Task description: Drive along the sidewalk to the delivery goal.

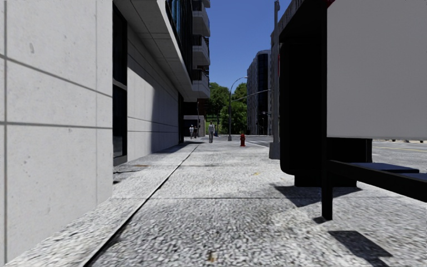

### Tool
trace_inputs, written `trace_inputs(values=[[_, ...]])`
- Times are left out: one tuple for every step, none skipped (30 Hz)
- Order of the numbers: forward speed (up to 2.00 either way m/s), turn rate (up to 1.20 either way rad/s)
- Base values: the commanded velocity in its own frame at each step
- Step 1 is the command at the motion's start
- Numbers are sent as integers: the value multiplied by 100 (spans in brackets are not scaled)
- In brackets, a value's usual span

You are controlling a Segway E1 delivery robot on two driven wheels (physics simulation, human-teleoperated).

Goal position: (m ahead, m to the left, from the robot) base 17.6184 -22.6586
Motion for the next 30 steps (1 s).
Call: trace_inputs(values=[[200,0],[200,0],[200,0],[200,0],[200,0],[200,0],[200,0],[200,0],[200,0],[200,0],[200,0],[200,0],[200,0],[200,0],[200,0],[200,0],[200,0],[200,0],[200,0],[200,0],[200,0],[200,0],[200,0],[200,0],[200,0],[200,0],[200,0],[200,0],[200,0],[200,0]])
